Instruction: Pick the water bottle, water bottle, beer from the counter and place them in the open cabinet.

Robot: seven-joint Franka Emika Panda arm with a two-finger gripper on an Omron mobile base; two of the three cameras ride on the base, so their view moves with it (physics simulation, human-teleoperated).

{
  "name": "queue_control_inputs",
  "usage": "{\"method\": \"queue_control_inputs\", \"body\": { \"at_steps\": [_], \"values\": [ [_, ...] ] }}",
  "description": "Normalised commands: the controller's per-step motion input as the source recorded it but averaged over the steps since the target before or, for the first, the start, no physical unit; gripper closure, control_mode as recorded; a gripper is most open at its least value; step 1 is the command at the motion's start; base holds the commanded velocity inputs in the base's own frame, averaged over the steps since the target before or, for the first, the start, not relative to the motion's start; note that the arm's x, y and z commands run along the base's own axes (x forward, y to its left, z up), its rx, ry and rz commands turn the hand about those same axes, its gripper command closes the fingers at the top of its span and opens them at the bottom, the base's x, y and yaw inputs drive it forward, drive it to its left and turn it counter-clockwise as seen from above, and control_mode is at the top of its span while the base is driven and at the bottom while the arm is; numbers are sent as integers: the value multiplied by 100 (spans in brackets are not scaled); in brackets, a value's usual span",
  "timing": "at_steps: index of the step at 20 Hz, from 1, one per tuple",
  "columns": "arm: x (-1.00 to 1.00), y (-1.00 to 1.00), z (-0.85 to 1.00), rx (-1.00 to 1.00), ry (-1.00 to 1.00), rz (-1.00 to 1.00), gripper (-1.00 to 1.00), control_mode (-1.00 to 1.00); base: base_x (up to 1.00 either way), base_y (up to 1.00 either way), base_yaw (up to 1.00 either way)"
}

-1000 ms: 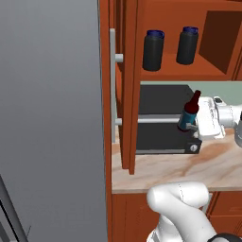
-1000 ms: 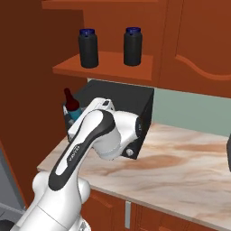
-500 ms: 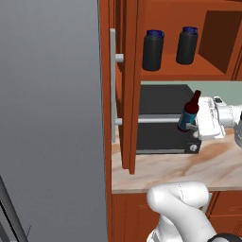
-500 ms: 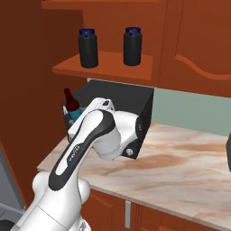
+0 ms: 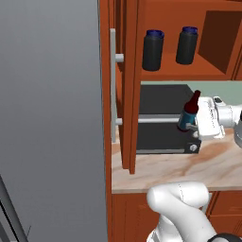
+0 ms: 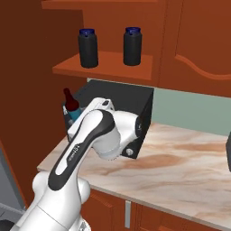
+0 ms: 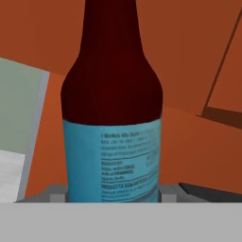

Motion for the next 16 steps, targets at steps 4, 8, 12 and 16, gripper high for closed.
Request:
{"method": "queue_control_inputs", "body": {
  "at_steps": [4, 8, 12, 16],
  "values": [
    [0, 3, 6, 0, 0, -6, 100, -100, 0, 0, 0],
    [0, 2, 25, 0, 0, -11, 100, -100, 0, 0, 0],
    [0, 0, 38, 0, 0, -12, 100, -100, 0, 0, 0],
    [0, 0, 42, -1, 0, -14, 100, -100, 0, 0, 0]
  ]
}}
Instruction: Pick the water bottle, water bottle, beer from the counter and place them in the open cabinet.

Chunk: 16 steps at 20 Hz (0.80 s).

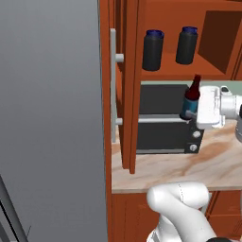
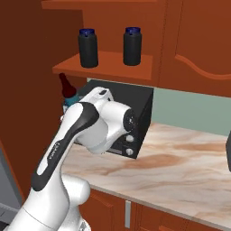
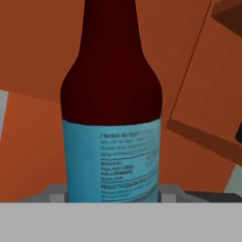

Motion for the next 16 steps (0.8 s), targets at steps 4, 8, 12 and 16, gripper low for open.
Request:
{"method": "queue_control_inputs", "body": {
  "at_steps": [4, 8, 12, 16],
  "values": [
    [0, 0, 39, -2, 0, -18, 100, -100, 0, 0, 0],
    [0, 0, 32, -1, 0, -26, 100, -100, 0, 0, 0],
    [0, 0, 22, 0, 0, -29, 100, -100, 0, 0, 0],
    [0, 0, 19, 0, 0, -34, 100, -100, 0, 0, 0]
  ]
}}
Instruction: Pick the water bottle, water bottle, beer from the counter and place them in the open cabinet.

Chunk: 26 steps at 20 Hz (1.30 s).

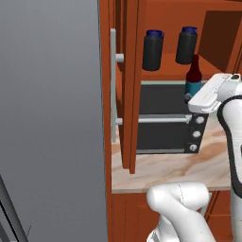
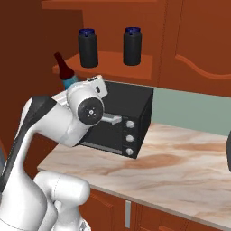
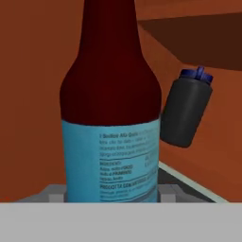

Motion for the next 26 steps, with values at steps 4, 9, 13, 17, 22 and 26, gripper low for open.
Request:
{"method": "queue_control_inputs", "body": {
  "at_steps": [4, 9, 13, 17, 22, 26],
  "values": [
    [-1, 0, 12, 6, 0, -33, 100, -100, 0, 0, 0],
    [-2, 0, 3, 14, 0, -29, 100, -100, 0, 0, 0],
    [-3, 0, 0, 23, -2, -24, 100, -100, 0, 0, 0],
    [0, 0, 10, 19, -1, -20, 100, -100, 0, 0, 0],
    [0, -5, 18, 13, 0, -5, 100, -100, 0, 0, 0],
    [0, -23, 19, 6, 0, 0, 100, -100, 0, 0, 0]
  ]
}}
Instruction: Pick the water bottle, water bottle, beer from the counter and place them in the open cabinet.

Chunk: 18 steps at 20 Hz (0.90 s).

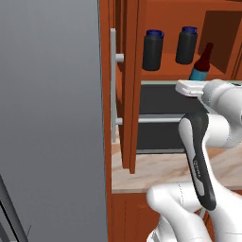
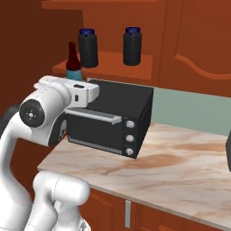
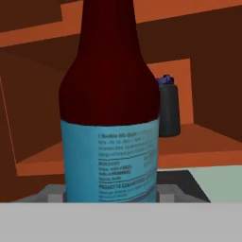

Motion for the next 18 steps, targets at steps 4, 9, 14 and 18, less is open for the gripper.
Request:
{"method": "queue_control_inputs", "body": {
  "at_steps": [4, 9, 14, 18],
  "values": [
    [0, -24, 27, 3, 0, 0, 100, -100, 0, 0, 0],
    [0, -11, 26, 0, 1, 0, 100, -100, 0, 0, 0],
    [0, 0, 17, -7, 10, 0, 100, -100, 0, 0, 0],
    [0, 0, 1, -14, 15, 0, 100, -100, 0, 0, 0]
  ]
}}
